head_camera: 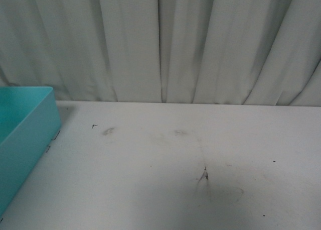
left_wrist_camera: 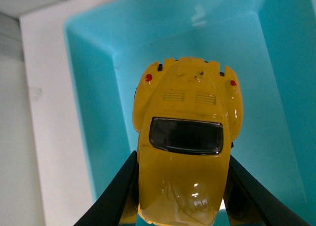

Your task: Wind up and store yellow beetle toy

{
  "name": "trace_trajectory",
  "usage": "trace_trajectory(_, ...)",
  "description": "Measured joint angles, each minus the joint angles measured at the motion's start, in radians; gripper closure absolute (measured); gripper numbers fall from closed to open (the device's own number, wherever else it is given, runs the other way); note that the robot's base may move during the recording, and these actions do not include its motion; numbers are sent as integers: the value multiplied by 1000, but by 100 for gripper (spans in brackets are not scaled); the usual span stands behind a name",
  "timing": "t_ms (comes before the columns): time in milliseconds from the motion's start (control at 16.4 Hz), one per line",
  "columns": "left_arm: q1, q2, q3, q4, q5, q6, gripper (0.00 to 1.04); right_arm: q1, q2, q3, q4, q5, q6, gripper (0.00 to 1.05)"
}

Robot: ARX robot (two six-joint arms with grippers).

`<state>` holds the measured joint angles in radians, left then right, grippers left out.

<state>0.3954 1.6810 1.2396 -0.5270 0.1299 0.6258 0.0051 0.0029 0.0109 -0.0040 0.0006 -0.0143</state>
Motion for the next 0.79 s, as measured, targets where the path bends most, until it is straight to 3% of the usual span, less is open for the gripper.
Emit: trace_trajectory(792, -74, 195, -75, 217, -87, -159, 64, 0, 0, 0, 0, 0, 0, 6)
